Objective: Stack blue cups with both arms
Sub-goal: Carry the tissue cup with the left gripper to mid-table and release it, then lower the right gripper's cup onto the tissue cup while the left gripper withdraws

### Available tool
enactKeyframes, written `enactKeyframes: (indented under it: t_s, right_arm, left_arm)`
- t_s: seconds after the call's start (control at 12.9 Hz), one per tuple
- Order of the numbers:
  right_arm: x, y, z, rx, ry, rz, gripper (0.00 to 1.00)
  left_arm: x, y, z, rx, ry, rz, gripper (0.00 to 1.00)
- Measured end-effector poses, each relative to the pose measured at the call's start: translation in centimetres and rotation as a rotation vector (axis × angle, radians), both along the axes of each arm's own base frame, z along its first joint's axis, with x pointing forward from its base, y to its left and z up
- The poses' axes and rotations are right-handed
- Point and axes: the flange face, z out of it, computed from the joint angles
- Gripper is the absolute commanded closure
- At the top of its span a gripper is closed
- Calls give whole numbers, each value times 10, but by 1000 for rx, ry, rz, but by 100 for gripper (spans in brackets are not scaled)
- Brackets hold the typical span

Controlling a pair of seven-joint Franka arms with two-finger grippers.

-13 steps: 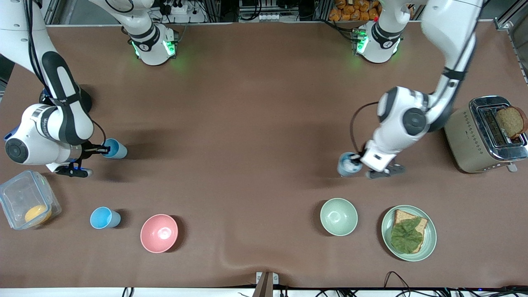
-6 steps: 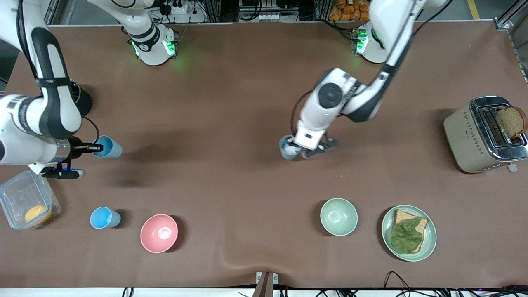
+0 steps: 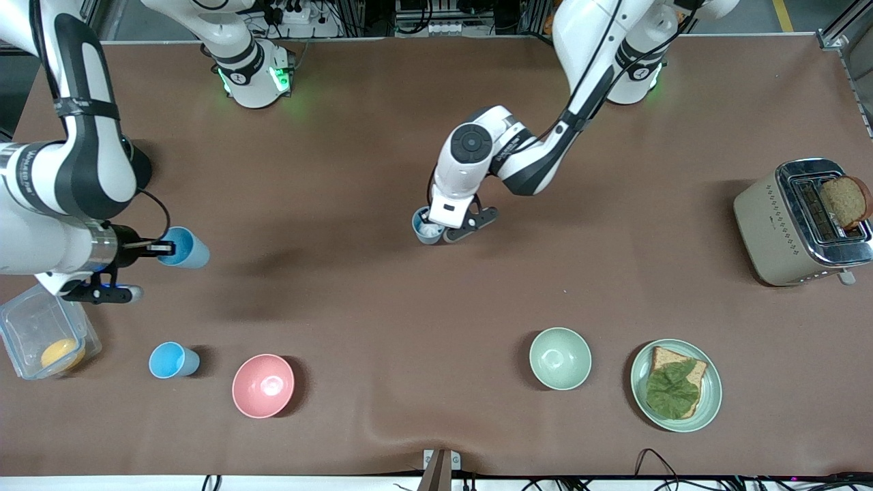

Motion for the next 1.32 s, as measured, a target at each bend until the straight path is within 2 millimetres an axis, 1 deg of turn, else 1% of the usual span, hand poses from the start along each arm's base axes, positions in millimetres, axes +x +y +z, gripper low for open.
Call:
enactKeyframes:
  t_s: [0.08,0.23,0.31,0.39,0.46,0.54,0.62,0.77,0.85,0.93,1.01,1.08,1.24,1.32]
  right_arm:
    - [0,7,0,17,1,-25,100]
    - [1,12,0,36,2,-72,100]
    - [2,15,0,44,3,-90,100]
    - [2,20,-1,51,5,-103,100]
    - [2,28,-1,59,8,-106,100]
    - [2,41,-1,72,14,-102,100]
    - [0,59,0,89,24,-88,100]
    - [-4,107,5,109,34,-30,100]
    - [-8,136,9,114,33,8,100]
    - [-14,169,12,118,32,44,100]
    - [-21,204,15,115,32,69,100]
    - [-31,242,15,106,37,88,100]
    - [-60,331,4,66,40,104,100]
    - [-74,368,-4,51,26,102,100]
  left_arm:
    - [-3,-3,-3,2,4,4,0]
    - [-3,-5,-1,3,11,63,0]
    - [1,-6,4,-4,7,98,0]
    - [7,-6,15,-14,-8,120,0]
    - [15,-5,31,-28,-29,136,0]
    - [25,0,55,-38,-51,150,0]
    - [36,10,84,-45,-78,164,0]
    - [58,43,149,-31,-141,192,0]
    - [66,63,178,-9,-173,203,0]
    - [72,82,203,19,-201,206,0]
    - [77,102,223,45,-215,193,0]
    - [83,123,239,70,-221,170,0]
    - [97,171,263,120,-222,107,0]
    - [104,195,273,141,-222,66,0]
